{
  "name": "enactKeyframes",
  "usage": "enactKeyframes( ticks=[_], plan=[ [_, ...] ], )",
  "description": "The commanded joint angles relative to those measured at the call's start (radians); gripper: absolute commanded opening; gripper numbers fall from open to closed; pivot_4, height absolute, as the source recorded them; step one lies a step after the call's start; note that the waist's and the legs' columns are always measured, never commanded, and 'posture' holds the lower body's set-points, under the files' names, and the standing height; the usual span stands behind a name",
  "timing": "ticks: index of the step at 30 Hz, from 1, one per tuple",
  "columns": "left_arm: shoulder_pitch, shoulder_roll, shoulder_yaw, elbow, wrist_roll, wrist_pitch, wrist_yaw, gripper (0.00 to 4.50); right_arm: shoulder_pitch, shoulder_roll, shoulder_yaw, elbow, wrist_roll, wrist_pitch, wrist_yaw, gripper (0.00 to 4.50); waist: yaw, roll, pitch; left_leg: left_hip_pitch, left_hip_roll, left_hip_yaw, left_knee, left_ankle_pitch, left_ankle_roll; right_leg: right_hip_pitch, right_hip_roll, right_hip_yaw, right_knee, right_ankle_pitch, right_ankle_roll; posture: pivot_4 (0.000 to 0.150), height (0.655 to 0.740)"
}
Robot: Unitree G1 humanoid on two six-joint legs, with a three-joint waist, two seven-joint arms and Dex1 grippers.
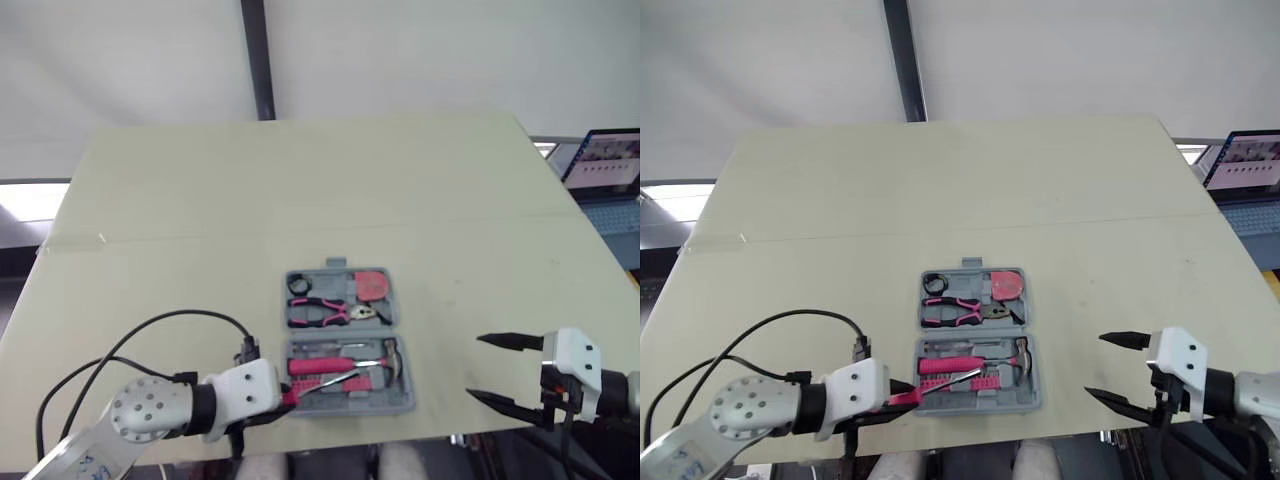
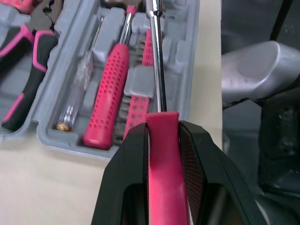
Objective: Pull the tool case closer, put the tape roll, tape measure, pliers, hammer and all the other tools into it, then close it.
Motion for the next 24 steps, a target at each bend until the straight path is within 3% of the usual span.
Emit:
enactKeyframes(
  ticks=[1, 8, 21, 24],
  plan=[
    [-0.042, -0.004, -0.08, 0.004, 0.05, 0.011, -0.006, 0.49, 0.024, -0.009, -0.047, -0.036, 0.029, 0.008, 0.019, 4.5, -0.001, 0.0, 0.0, 0.0, 0.0, 0.0, 0.0, 0.0, 0.0, 0.0, 0.0, 0.0, 0.0, 0.0, 0.0, 0.15, 0.74],
    [-0.147, 0.03, -0.226, 0.05, 0.166, -0.006, -0.072, 0.49, 0.069, -0.043, -0.074, -0.055, 0.034, 0.005, 0.079, 4.5, 0.002, 0.0, 0.0, 0.0, 0.0, 0.0, 0.0, 0.0, 0.0, 0.0, 0.0, 0.0, 0.0, 0.0, 0.0, 0.15, 0.74],
    [-0.349, -0.068, -0.418, 0.094, 0.285, 0.093, -0.129, 0.49, 0.067, -0.053, -0.055, -0.034, -0.006, -0.032, 0.115, 4.5, 0.005, 0.0, 0.0, -0.001, 0.0, 0.0, 0.002, 0.0, 0.0, 0.0, 0.0, 0.0, 0.0, 0.0, 0.001, 0.15, 0.74],
    [-0.482, -0.085, -0.43, 0.061, 0.266, 0.196, -0.194, 0.49, 0.065, -0.055, -0.054, -0.029, -0.015, -0.038, 0.12, 4.5, 0.013, 0.0, 0.0, -0.001, 0.0, 0.0, 0.003, 0.0, 0.0, 0.0, 0.0, 0.0, 0.001, 0.0, 0.001, 0.15, 0.74]
  ],
)
